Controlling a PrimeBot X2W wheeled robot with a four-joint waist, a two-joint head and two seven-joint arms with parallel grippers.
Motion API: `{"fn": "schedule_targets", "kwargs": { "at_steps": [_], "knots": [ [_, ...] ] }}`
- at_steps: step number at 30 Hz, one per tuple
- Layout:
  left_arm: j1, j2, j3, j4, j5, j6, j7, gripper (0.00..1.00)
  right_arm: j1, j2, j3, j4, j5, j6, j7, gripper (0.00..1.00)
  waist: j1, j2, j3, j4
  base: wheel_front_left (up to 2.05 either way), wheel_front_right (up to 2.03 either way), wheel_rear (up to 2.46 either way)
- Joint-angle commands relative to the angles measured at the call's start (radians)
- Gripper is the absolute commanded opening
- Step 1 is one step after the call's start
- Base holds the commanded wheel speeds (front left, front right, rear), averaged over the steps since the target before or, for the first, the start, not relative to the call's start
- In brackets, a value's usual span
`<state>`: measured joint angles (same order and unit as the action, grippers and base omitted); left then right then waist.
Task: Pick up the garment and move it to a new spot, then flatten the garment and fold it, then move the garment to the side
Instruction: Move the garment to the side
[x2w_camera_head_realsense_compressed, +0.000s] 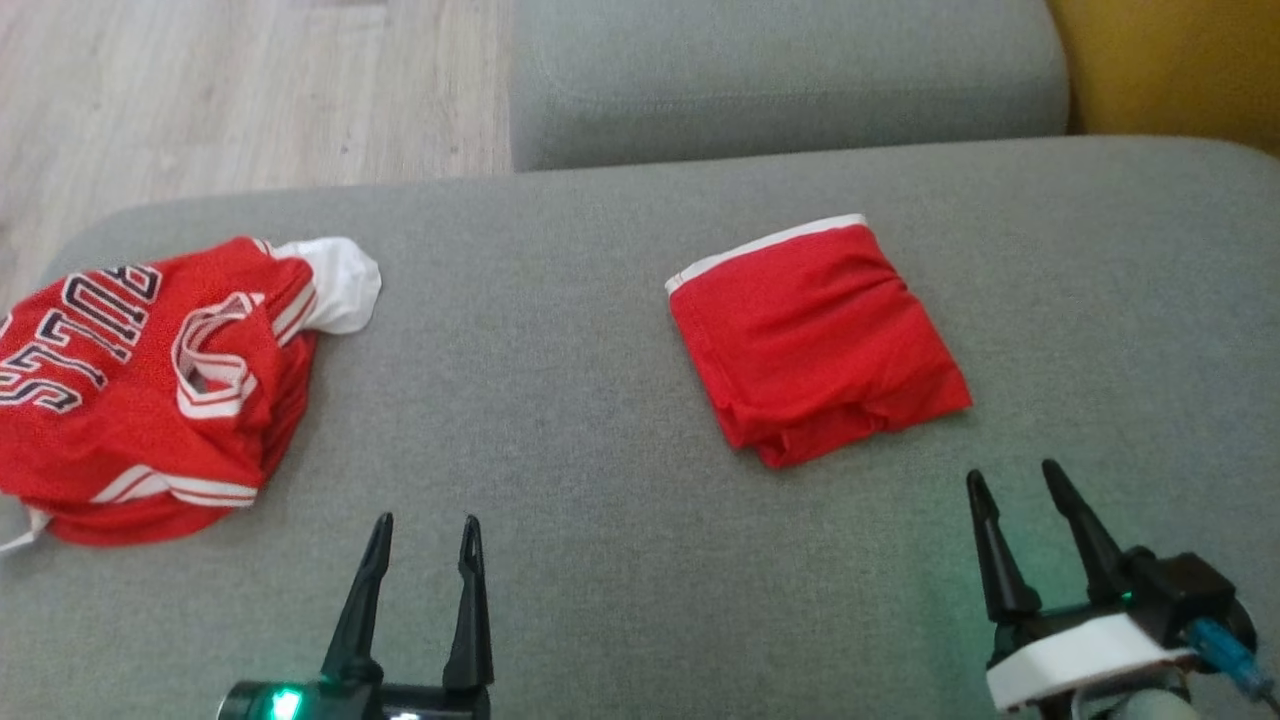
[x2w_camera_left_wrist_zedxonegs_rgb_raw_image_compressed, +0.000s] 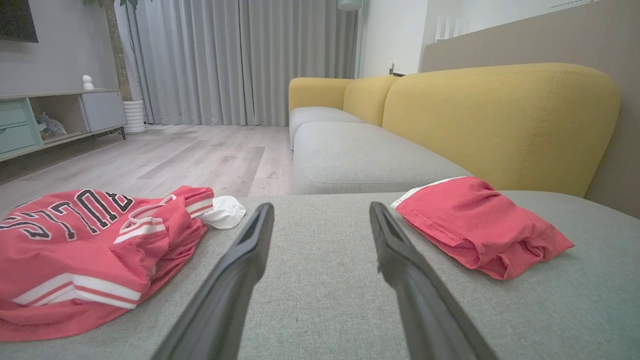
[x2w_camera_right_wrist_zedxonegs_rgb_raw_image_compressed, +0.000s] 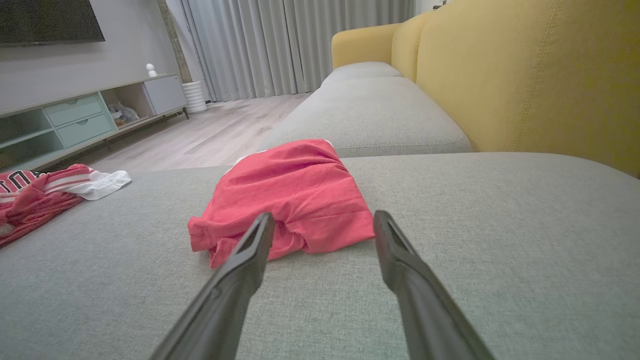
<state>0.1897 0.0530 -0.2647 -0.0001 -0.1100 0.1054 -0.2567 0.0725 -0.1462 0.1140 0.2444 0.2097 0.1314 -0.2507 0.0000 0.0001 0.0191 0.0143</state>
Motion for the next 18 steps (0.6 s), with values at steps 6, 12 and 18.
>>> {"fn": "schedule_targets", "kwargs": {
  "at_steps": [6, 12, 18],
  "knots": [
    [-0.11, -0.003, -0.004, -0.063, 0.031, 0.013, -0.005, 1.0, -0.153, -0.046, -0.004, -0.003, 0.008, -0.001, -0.011, 1.0, 0.0, -0.0001, 0.128, 0.016, 0.0, 0.0, 0.0],
    [-0.179, -0.003, -0.047, -0.056, 0.045, 0.021, -0.005, 1.0, -0.332, -0.109, 0.019, 0.137, 0.03, -0.001, 0.016, 1.0, 0.0, -0.0001, 0.223, 0.033, 0.0, 0.0, 0.0],
    [-0.231, -0.003, -0.079, -0.043, 0.053, 0.029, -0.005, 1.0, -0.51, -0.181, 0.131, 0.251, 0.142, -0.001, 0.166, 1.0, 0.0, -0.0001, 0.27, 0.046, 0.0, 0.0, 0.0]
  ]
}}
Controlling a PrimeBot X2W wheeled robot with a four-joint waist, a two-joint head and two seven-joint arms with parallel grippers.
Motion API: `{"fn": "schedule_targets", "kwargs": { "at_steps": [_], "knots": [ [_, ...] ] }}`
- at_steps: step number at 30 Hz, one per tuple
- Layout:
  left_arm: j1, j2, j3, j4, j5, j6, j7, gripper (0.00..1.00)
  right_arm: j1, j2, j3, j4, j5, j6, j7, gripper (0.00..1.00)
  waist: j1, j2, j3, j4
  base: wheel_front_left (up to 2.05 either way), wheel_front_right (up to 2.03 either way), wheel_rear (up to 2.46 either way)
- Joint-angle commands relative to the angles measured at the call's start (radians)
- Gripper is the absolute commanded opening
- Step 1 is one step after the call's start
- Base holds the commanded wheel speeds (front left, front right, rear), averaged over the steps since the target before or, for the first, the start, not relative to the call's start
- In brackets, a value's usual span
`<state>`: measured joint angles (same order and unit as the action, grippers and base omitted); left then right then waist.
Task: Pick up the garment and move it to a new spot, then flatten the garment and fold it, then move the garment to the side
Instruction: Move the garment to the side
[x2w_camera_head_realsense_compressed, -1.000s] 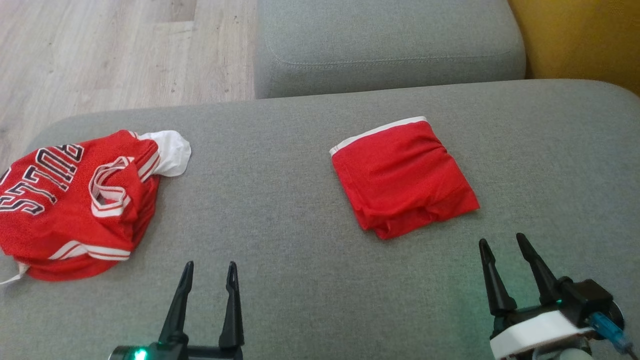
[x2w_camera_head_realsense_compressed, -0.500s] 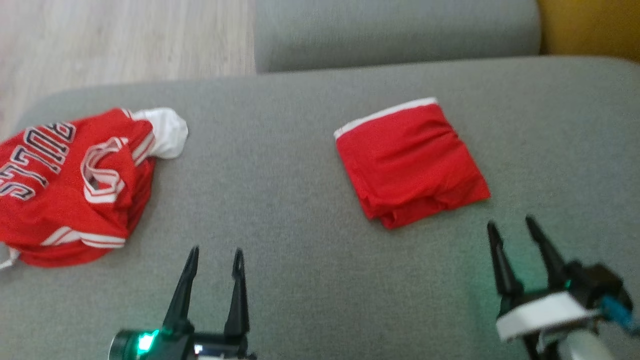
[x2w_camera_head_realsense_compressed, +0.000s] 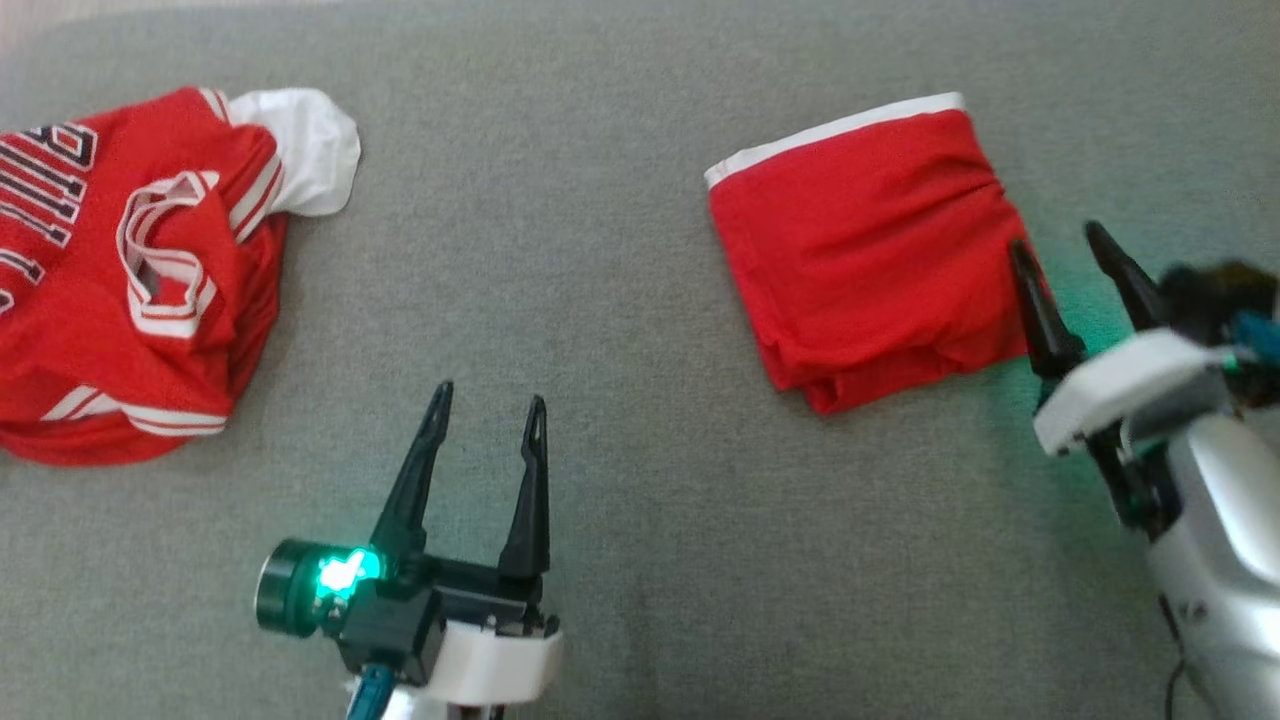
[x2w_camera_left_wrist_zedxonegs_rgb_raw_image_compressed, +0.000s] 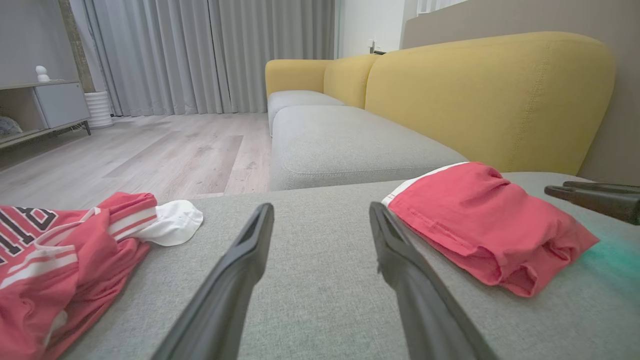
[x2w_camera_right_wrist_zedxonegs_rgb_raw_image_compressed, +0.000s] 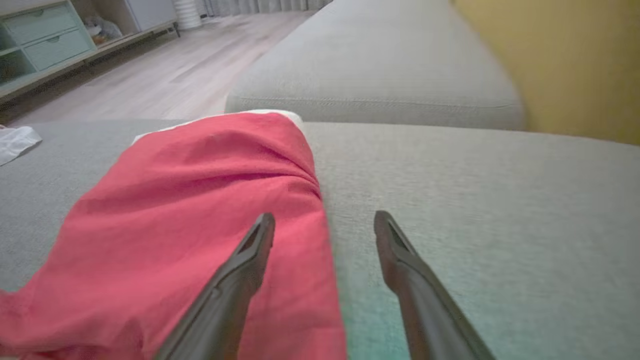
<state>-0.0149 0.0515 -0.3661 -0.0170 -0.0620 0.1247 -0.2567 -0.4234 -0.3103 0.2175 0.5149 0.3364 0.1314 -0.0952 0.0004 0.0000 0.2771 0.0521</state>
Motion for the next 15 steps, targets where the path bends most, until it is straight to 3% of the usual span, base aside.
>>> {"fn": "schedule_targets", "kwargs": {
  "at_steps": [1, 6, 7, 8, 9, 15],
  "knots": [
    [-0.033, -0.001, 0.018, -0.025, 0.005, 0.011, -0.005, 1.0, -0.038, -0.027, 0.051, -0.005, 0.045, -0.001, 0.037, 1.0, -0.0004, 0.0, 0.017, 0.011, 0.0, 0.0, 0.0],
    [-0.055, -0.001, 0.0, -0.018, -0.002, 0.018, -0.005, 1.0, -0.123, -0.063, 0.149, 0.076, 0.191, -0.001, 0.138, 1.0, -0.0004, 0.0, 0.029, 0.019, 0.0, 0.0, 0.0],
    [-0.059, -0.001, -0.004, -0.017, -0.004, 0.019, -0.005, 1.0, -0.134, -0.067, 0.167, 0.092, 0.219, -0.001, 0.153, 0.93, -0.0004, 0.0, 0.03, 0.021, 0.0, 0.0, 0.0],
    [-0.061, -0.001, -0.007, -0.015, -0.006, 0.02, -0.005, 1.0, -0.142, -0.07, 0.185, 0.105, 0.248, -0.001, 0.167, 0.42, -0.0004, 0.0, 0.03, 0.022, 0.0, 0.0, 0.0],
    [-0.063, -0.001, -0.009, -0.014, -0.007, 0.02, -0.005, 1.0, -0.148, -0.071, 0.202, 0.115, 0.281, -0.001, 0.181, 0.0, -0.0004, 0.0, 0.029, 0.022, 0.0, 0.0, 0.0],
    [-0.067, -0.001, -0.005, -0.017, -0.009, 0.031, -0.005, 1.0, -0.177, -0.107, 0.262, 0.114, 0.399, -0.001, 0.154, 0.0, -0.0004, 0.0, 0.033, 0.003, 0.0, 0.0, 0.0]
  ]
}}
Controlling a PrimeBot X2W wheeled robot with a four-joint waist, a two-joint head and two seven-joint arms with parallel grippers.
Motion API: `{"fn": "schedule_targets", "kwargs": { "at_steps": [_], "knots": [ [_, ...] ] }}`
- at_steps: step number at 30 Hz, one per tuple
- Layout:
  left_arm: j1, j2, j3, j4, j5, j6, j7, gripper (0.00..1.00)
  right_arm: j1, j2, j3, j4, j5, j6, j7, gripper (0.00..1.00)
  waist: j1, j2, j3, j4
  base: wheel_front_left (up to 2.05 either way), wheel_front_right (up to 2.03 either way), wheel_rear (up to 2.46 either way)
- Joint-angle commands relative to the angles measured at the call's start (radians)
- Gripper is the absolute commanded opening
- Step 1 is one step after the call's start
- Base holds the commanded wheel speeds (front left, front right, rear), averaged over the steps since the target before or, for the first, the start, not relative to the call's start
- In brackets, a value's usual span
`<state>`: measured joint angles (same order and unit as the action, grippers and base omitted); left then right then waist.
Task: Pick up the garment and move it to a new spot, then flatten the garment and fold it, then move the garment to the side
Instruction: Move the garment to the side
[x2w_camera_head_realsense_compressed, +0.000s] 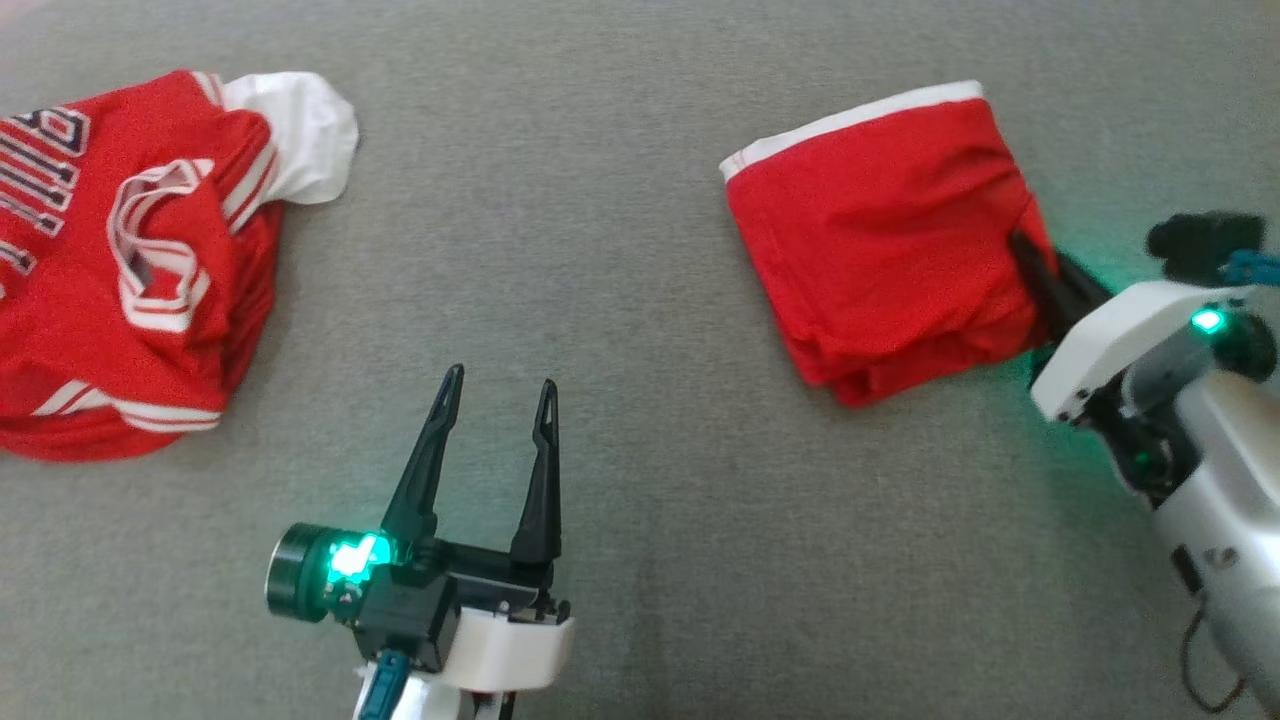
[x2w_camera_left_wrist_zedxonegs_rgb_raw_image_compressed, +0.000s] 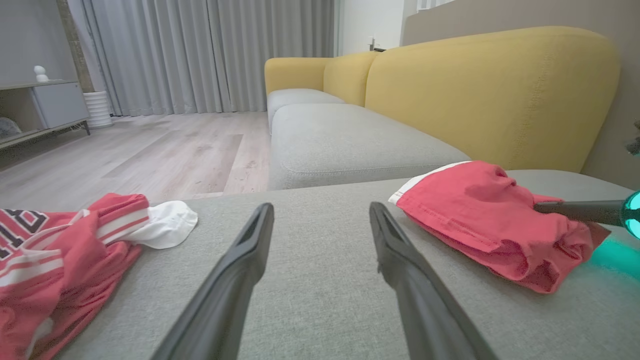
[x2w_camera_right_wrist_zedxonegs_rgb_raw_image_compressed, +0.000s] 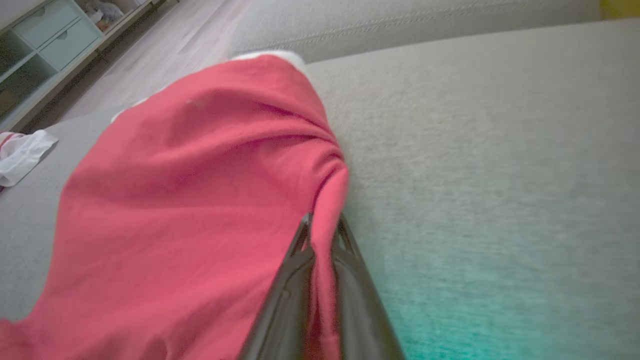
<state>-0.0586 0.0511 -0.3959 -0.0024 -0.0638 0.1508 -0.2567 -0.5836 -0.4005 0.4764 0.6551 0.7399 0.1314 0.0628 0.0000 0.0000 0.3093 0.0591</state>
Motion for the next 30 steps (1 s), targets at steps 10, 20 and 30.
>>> {"fn": "schedule_targets", "kwargs": {
  "at_steps": [10, 20, 30],
  "knots": [
    [-0.051, -0.001, 0.036, -0.036, 0.018, -0.01, -0.005, 1.0, -0.081, -0.166, 0.022, 0.021, 0.057, -0.001, -0.097, 0.0, 0.0, 0.0, 0.074, -0.117, 0.0, 0.0, 0.0],
    [-0.143, 0.006, 0.027, -0.021, 0.057, -0.04, -0.005, 1.0, -0.175, -0.363, -0.045, 0.145, 0.015, -0.001, -0.161, 0.0, 0.0, 0.0, 0.202, -0.194, 0.0, 0.0, 0.0],
    [-0.193, 0.007, 0.011, 0.005, 0.057, -0.049, -0.005, 1.0, -0.248, -0.372, -0.13, 0.315, -0.087, -0.001, -0.226, 1.0, 0.0, 0.0, 0.213, -0.18, 0.0, 0.0, 0.0]
  ]
}}
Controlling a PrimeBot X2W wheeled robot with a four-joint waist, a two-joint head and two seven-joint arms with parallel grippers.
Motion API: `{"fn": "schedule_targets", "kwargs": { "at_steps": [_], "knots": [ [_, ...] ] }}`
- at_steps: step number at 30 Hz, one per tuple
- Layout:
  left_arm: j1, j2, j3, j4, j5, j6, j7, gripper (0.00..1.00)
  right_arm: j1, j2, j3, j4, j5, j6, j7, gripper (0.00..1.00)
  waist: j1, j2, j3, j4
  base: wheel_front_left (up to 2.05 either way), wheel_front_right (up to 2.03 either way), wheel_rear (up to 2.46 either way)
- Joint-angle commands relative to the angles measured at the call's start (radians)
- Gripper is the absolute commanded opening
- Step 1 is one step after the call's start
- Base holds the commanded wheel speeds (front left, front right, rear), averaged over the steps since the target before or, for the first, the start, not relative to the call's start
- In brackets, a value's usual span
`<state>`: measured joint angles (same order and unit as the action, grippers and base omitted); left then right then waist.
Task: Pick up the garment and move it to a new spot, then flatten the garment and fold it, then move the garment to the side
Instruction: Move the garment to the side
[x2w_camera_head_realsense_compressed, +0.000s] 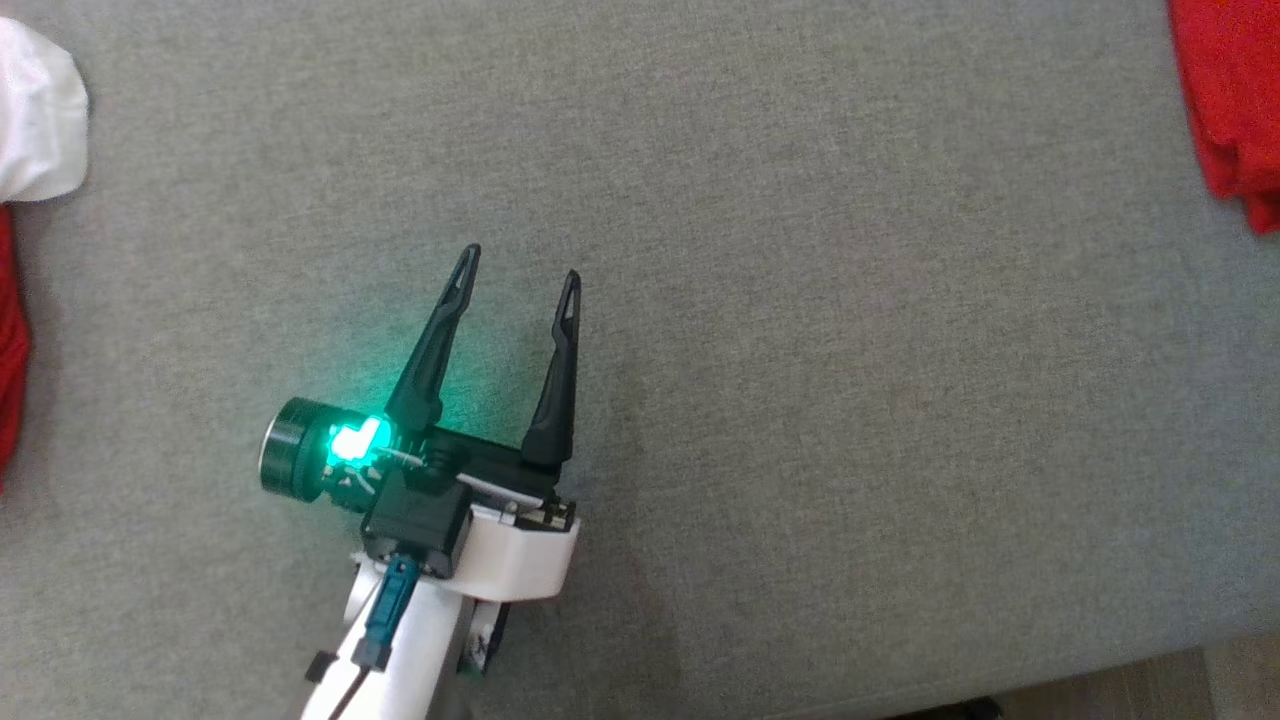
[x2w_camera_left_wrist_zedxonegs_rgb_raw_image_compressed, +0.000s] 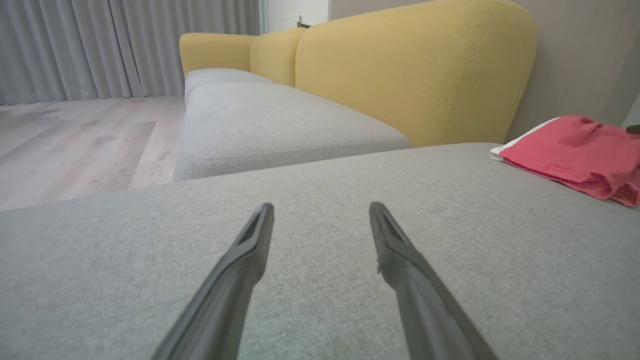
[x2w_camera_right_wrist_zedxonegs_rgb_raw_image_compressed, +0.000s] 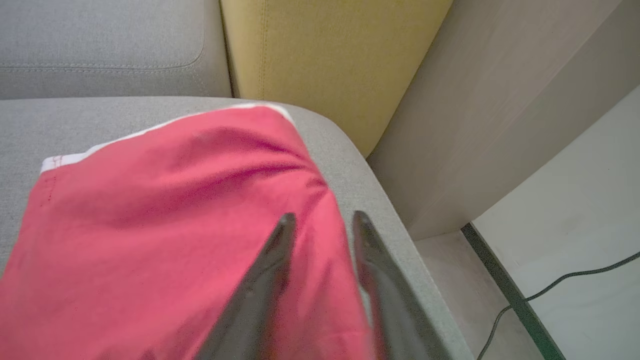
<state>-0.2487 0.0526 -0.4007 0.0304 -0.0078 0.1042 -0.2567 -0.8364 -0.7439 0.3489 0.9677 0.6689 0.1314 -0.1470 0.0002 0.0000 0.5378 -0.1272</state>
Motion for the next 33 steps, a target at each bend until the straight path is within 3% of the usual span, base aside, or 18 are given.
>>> {"fn": "schedule_targets", "kwargs": {
  "at_steps": [1, 5, 10, 12, 27, 33],
  "knots": [
    [-0.001, 0.005, 0.015, -0.025, -0.002, -0.002, -0.005, 1.0, 0.001, -0.016, -0.006, 0.021, -0.032, -0.001, -0.025, 1.0, -0.0002, 0.0, -0.027, 0.01, 0.0, 0.0, 0.0],
    [0.018, 0.004, 0.017, -0.021, -0.013, 0.007, -0.005, 1.0, -0.013, 0.044, -0.03, 0.075, -0.1, -0.001, -0.082, 1.0, -0.0002, 0.0, -0.09, 0.029, 0.0, 0.0, 0.0],
    [0.064, 0.001, 0.048, -0.01, -0.058, 0.03, -0.005, 1.0, 0.045, 0.161, -0.032, 0.017, -0.141, -0.001, -0.113, 1.0, -0.0002, 0.0, -0.189, 0.057, 0.0, 0.0, 0.0],
    [0.076, 0.001, 0.059, -0.008, -0.072, 0.033, -0.005, 1.0, 0.065, 0.179, -0.032, -0.008, -0.151, -0.001, -0.114, 1.0, -0.0002, 0.0, -0.211, 0.063, 0.0, 0.0, 0.0],
    [0.291, -0.002, 0.18, 0.068, -0.164, -0.004, -0.005, 1.0, 0.6, 0.522, -0.076, -0.496, -0.366, -0.001, -0.115, 1.0, -0.0002, 0.0, -0.525, 0.126, 0.0, 0.0, 0.0],
    [0.35, -0.002, 0.202, 0.08, -0.14, -0.027, -0.005, 1.0, 0.743, 0.607, -0.146, -0.639, -0.457, -0.001, -0.115, 1.0, -0.0002, 0.0, -0.593, 0.13, 0.0, 0.0, 0.0]
  ]
}}
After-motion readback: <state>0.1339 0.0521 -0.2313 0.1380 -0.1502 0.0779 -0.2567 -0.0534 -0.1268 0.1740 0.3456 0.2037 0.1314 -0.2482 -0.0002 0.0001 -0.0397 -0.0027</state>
